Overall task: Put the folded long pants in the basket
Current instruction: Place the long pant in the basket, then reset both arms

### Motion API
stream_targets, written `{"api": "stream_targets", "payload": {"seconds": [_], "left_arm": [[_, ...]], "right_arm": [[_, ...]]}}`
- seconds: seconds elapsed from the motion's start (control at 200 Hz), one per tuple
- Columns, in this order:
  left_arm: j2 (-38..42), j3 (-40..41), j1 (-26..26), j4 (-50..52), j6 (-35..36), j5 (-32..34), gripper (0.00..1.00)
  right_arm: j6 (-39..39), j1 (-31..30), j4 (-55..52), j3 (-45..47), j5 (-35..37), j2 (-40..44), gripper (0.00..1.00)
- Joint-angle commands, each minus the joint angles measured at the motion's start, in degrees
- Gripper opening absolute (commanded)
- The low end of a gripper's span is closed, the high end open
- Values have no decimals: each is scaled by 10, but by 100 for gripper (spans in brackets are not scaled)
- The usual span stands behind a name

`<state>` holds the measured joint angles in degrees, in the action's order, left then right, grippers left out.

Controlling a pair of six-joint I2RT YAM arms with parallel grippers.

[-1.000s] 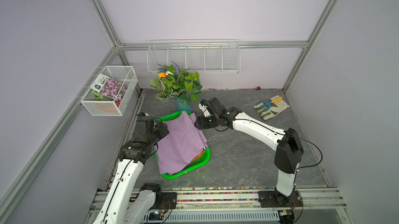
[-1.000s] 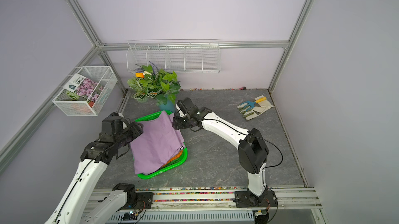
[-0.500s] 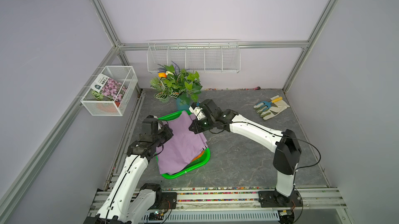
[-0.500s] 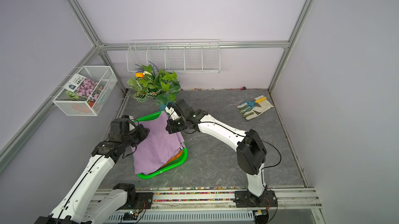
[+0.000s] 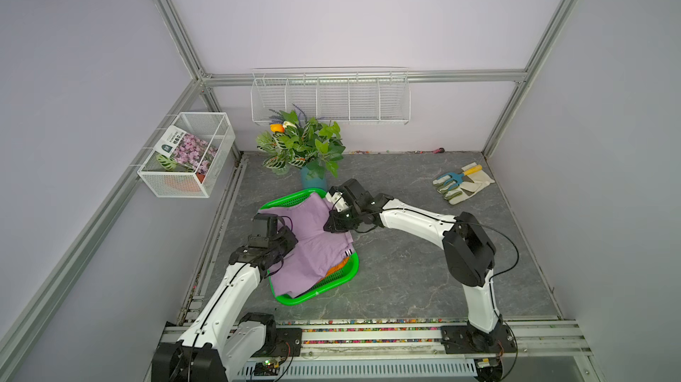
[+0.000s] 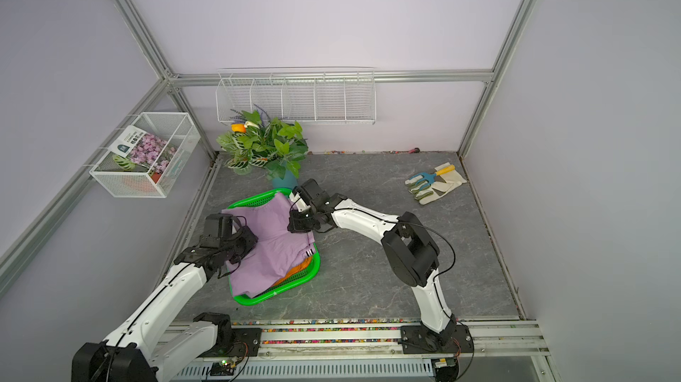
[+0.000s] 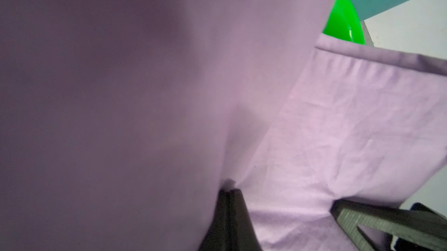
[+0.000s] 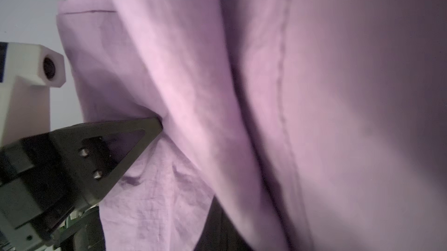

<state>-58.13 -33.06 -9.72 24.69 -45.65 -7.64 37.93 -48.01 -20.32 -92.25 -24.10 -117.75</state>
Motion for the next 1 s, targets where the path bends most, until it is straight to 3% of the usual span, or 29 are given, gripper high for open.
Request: {"api": "stream_targets", "payload": {"seconds": [0.0,0.16,0.39,0.53,0.645,0.705,0.735,0.76,0.855,0.91,0.995], "left_arm": [[-40,8,2,-26,10,-1,0],[-86,-31,2,-5,23,-5,0],[-3,-97,3,10,37,-4,0],[42,-132,3,-20,76,23,21],[57,-115,3,-82,143,87,26],[56,-89,2,-129,180,138,28],[56,-74,2,-158,203,158,28],[56,-59,2,-184,226,166,28],[48,3,2,-304,320,196,43],[42,31,3,-354,340,243,66],[28,58,26,-411,371,228,69]], "right_arm": [[-3,4,-13,18,42,-11,0],[-12,2,-19,8,52,-30,0],[-47,0,20,30,66,59,2],[-95,17,-6,25,98,132,9],[-130,60,-55,42,159,192,22],[-158,93,-60,74,200,225,35],[-164,109,-59,95,234,242,49],[-173,126,-53,116,260,257,55],[-222,194,8,212,316,312,58],[-235,242,42,260,325,340,58],[-251,316,102,336,312,374,59]]}}
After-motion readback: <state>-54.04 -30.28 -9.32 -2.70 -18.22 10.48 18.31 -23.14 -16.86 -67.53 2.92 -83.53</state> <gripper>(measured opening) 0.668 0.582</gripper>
